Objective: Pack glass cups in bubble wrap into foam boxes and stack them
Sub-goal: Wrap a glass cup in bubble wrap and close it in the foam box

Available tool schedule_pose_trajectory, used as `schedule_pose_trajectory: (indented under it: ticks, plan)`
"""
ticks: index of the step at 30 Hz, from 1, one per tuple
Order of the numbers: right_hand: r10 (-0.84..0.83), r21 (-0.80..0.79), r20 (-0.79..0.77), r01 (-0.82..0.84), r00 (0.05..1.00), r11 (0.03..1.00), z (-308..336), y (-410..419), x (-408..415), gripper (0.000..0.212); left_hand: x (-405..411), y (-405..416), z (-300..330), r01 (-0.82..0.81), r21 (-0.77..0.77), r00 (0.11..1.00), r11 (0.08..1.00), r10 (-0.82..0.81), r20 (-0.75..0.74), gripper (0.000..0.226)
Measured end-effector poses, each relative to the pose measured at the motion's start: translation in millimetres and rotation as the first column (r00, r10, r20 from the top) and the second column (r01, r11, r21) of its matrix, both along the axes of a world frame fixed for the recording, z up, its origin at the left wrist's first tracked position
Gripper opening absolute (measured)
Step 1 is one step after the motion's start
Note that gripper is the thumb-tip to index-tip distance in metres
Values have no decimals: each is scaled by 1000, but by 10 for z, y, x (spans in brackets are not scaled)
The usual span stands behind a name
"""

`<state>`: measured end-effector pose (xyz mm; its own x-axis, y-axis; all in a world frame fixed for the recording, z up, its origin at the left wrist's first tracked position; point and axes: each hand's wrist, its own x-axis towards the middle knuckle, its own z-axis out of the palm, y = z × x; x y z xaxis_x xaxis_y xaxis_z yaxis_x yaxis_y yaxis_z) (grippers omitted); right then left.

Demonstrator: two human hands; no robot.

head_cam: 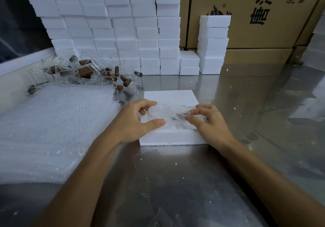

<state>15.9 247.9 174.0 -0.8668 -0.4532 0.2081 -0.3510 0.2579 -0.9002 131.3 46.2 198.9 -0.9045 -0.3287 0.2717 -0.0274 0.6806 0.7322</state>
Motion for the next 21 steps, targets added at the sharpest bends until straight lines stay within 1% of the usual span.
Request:
schedule_pose_trajectory:
  ticks: [3,5,8,9,10,12,13,14,16,18,21]
  plan:
    - [-33,-24,-2,33,999,999,-9,-6,3,11,-5,-11,-28,-6,9,1000,1000,6,-7,77]
    - [-80,-63,11,81,997,995,-12,-9,8,15,-24,15,-43,-42,41,997,998,44,-62,66]
    - [-124,-149,65,133,990,980,8,4,-8,25,-84,49,-54,-191,158,962,969,217,-167,53]
    - [-117,-163,91,131,989,978,20,12,-21,29,-99,52,-60,-253,200,945,947,286,-158,53]
    - [-100,-172,118,119,988,978,29,24,-37,33,-110,52,-68,-306,233,934,923,338,-115,55]
    - [-53,-190,163,84,985,978,41,36,-60,39,-130,35,-104,-353,296,932,888,362,25,56]
    - [-36,-188,170,68,985,980,45,35,-64,41,-141,26,-124,-341,348,938,873,338,72,52]
    - [-26,-181,169,57,985,982,45,34,-68,45,-140,29,-129,-317,411,947,855,310,86,47]
    - [-24,-194,161,55,987,980,47,38,-77,49,-124,51,-103,-272,515,955,813,293,41,43]
    - [-25,-254,151,63,988,965,67,53,-85,47,-117,71,-66,-208,573,955,793,291,-56,43]
    - [-33,-386,124,79,992,919,130,86,-94,39,-97,94,8,-43,586,936,809,238,-260,31]
